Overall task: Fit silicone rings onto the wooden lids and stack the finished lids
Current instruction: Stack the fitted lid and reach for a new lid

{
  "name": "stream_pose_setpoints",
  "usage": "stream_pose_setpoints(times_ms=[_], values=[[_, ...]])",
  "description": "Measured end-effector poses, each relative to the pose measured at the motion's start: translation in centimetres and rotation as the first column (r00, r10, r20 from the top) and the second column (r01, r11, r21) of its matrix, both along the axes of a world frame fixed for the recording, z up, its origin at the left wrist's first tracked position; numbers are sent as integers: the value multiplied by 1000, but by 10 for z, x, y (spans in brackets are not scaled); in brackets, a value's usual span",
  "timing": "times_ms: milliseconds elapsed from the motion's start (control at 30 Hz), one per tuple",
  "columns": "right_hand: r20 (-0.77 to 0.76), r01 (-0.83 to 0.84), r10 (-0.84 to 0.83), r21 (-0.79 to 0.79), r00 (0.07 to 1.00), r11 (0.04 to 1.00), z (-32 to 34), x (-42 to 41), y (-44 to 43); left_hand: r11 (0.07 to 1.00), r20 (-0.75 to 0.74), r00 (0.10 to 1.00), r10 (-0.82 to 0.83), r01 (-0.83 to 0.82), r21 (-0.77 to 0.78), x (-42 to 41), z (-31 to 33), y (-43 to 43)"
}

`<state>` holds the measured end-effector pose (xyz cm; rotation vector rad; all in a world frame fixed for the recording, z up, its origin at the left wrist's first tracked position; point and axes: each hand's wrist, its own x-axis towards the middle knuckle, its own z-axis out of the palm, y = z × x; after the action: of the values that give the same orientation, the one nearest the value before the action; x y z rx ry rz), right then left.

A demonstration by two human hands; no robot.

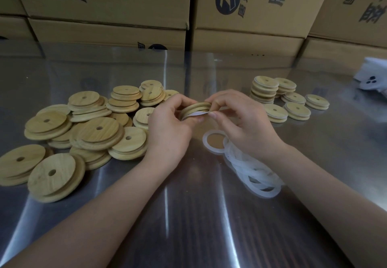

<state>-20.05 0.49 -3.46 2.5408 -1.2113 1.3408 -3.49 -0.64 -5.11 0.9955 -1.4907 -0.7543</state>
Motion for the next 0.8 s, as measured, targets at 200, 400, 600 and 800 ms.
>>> stream_pose_setpoints(times_ms=[200,400,600,800], values=[[53,-4,0,76,999,997,3,-1,2,1000,23,1000,-5,5,-3,2,1,-2],[76,-7,-1,109,997,994,5,0,3,999,25,999,-32,32,-8,4,1,-3],[73,3,-13,137,997,991,7,-2,2,998,15,998,-59,59,3,3,0,-2],[48,23,-29,132,998,991,8,-2,2,998,17,998,-63,63,-3,3,0,-1]])
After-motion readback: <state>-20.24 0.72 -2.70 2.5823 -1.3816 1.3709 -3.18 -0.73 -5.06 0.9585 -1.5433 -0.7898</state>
